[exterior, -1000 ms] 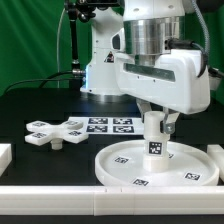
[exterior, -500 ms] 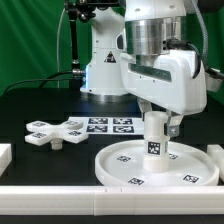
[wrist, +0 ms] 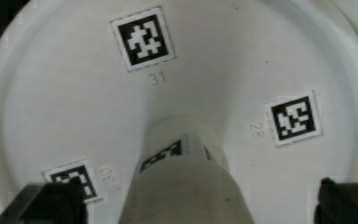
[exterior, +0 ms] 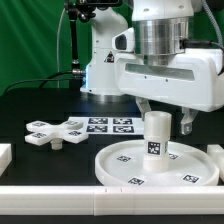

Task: Assemble round table

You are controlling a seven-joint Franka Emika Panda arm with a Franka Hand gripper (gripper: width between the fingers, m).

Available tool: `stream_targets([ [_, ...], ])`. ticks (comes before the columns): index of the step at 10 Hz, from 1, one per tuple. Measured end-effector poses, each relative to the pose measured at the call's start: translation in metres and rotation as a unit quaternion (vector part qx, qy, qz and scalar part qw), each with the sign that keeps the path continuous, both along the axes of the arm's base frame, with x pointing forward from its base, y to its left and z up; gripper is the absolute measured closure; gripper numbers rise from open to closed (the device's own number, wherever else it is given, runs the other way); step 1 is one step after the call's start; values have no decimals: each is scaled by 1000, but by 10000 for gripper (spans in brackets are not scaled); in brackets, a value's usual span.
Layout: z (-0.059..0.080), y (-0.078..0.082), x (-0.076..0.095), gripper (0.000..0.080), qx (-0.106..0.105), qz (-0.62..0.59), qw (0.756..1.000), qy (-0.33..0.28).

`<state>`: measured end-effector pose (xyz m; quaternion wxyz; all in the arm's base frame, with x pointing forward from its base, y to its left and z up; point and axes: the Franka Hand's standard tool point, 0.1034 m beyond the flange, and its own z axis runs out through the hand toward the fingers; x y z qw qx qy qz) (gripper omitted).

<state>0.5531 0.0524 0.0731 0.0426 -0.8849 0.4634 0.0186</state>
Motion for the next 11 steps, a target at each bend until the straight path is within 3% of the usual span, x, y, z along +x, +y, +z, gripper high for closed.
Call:
stream_targets([
  [3,0,0,0,151,0,4,1000,0],
  [5,8,2,-8,151,3,96,995,-5],
  [8,12,-10,-50,151,12,125,992,-2],
  [11,11,-9,-49,151,12,155,988,-5],
])
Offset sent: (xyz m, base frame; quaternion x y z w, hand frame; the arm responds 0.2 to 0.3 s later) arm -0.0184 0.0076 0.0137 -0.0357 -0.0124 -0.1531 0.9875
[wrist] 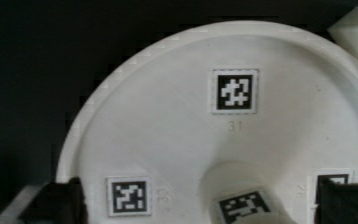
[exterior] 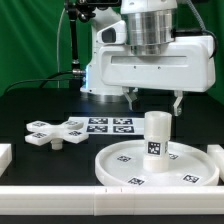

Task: Assemble round table

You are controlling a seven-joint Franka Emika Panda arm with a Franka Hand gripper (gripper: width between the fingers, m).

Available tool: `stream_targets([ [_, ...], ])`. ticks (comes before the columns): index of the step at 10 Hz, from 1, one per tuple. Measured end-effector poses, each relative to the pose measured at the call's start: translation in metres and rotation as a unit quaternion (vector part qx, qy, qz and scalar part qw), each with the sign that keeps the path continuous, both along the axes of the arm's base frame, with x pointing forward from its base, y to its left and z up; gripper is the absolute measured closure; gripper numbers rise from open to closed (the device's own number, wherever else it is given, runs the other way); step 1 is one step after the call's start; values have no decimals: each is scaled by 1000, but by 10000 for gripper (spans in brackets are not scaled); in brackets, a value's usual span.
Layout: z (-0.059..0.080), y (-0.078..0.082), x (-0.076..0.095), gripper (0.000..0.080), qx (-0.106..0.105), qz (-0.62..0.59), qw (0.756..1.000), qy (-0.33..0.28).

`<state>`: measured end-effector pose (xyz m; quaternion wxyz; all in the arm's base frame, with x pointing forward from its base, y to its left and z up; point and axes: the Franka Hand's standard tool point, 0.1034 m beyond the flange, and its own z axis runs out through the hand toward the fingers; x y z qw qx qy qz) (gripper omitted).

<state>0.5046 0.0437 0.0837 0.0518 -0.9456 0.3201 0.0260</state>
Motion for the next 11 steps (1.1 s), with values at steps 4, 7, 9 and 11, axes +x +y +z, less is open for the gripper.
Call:
stream_targets([
  [4,-2,-21,-2,151,-14,258,966,-15],
  [7,-2,-28,-2,151,-15,359,933,-22],
  [9,-2,-30,-2,151,-13,416,909,-27],
  [11,-2,-61,-7,151,-42,479,877,-22],
])
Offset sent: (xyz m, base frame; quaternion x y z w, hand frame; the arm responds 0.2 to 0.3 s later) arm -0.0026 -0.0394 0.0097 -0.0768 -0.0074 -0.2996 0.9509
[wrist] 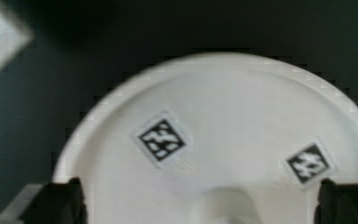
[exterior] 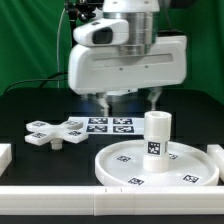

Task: Assemble round table

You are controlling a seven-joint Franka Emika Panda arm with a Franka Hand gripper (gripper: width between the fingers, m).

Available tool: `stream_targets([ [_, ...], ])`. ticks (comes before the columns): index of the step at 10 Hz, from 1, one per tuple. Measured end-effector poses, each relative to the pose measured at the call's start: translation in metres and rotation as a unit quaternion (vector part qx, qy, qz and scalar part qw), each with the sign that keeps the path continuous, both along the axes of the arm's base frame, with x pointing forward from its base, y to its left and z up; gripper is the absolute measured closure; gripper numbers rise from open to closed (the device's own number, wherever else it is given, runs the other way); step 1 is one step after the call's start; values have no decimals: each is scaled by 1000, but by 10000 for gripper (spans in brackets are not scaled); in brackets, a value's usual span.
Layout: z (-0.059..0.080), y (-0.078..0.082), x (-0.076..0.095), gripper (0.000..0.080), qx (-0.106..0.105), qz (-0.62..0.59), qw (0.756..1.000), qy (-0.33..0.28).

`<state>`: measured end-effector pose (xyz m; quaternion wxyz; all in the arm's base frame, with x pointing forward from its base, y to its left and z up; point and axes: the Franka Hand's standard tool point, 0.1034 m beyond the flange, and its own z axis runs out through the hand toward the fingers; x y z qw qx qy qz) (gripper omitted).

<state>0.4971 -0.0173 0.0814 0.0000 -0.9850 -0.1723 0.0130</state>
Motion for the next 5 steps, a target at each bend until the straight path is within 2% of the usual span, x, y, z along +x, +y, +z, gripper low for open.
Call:
stream_targets([
  [2,-3,-52,-15,151,-4,18,1000,0],
  [3,1,-69,-14,151,-2,26,1000,7],
  [5,7,-71,-6,151,3,26,999,20],
])
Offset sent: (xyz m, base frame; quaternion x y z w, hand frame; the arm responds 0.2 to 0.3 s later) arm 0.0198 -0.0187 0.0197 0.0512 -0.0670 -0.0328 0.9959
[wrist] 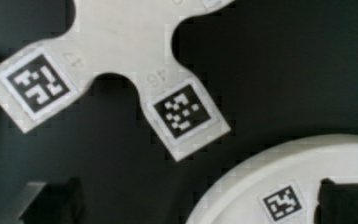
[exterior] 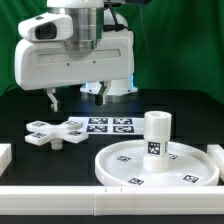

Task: Assemble round table

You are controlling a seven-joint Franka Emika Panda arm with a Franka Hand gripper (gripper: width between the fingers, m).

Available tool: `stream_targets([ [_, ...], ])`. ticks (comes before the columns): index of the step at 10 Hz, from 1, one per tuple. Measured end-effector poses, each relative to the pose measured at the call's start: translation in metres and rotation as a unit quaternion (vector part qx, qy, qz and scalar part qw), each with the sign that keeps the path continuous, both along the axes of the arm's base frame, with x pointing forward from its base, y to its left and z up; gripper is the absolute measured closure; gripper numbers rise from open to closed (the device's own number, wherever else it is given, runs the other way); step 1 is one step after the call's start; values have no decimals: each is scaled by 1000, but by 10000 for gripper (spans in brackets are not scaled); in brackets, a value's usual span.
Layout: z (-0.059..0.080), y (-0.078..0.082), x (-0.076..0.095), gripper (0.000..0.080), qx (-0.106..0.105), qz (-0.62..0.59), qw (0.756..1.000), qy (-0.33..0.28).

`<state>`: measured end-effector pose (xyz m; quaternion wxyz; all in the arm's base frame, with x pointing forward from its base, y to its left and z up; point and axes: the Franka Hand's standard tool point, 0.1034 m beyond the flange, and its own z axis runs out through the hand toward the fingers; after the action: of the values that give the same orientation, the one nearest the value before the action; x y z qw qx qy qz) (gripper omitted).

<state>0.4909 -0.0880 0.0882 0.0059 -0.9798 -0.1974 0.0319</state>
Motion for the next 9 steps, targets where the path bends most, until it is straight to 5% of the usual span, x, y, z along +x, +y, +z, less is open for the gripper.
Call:
stream_targets([
  [2,-1,-3,-2,151,0,-4,1000,1],
  [6,-14,-56,-25,151,1,-74,997,-7],
  [9,-14,-55,-26,151,1,-73,997,-6],
])
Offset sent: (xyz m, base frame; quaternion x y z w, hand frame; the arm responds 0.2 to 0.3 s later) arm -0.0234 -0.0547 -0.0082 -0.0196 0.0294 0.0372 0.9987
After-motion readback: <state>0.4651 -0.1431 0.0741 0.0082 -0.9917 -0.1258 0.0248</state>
